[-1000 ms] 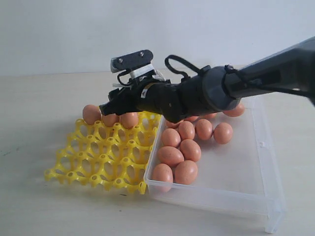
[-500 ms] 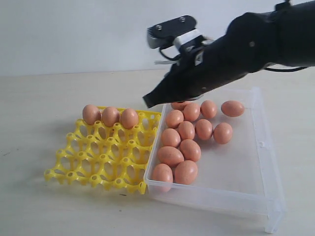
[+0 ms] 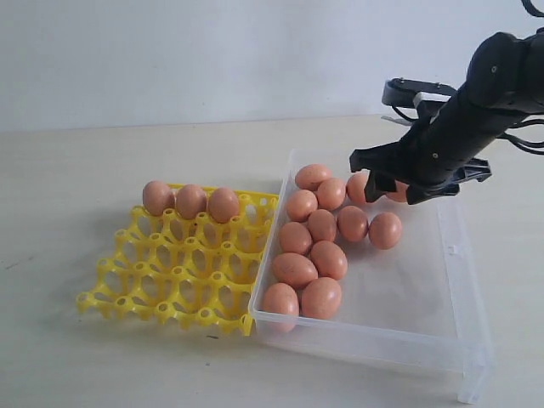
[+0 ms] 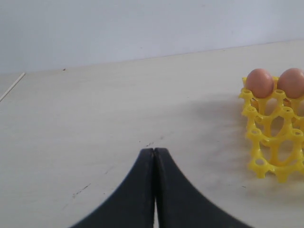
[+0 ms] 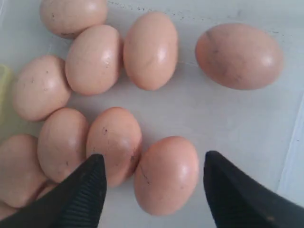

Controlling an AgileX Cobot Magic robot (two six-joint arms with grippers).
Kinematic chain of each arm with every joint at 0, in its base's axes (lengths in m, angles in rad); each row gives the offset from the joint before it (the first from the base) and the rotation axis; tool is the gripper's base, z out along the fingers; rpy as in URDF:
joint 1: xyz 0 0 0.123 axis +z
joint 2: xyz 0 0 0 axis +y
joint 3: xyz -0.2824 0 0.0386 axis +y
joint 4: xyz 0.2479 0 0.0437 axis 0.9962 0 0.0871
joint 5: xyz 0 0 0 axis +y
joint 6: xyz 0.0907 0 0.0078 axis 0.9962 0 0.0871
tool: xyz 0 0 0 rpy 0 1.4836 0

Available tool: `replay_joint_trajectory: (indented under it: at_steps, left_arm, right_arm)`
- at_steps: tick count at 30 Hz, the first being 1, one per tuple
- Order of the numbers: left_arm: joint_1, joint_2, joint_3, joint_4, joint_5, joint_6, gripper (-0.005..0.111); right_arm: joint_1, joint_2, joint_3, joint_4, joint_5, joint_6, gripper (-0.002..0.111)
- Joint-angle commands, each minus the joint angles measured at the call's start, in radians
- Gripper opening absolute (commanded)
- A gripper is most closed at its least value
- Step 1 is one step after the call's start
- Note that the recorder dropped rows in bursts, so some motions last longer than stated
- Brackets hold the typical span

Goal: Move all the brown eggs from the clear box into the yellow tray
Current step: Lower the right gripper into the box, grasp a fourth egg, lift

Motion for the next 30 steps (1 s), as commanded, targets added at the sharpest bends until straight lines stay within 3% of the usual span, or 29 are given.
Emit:
replay_joint_trajectory:
  at_steps: [1, 30]
  left_arm:
    - [0.001, -0.006, -0.004, -0.007, -0.014, -0.004, 0.0]
    - [0.001, -0.006, -0.004, -0.007, -0.014, -0.004, 0.0]
  right_arm:
    - [-0.006, 0.058, -0.053, 0.06, 0.005, 0.0, 0.057]
    - [-0.04, 0.217, -0.071, 0.062, 0.005, 0.017, 0.056]
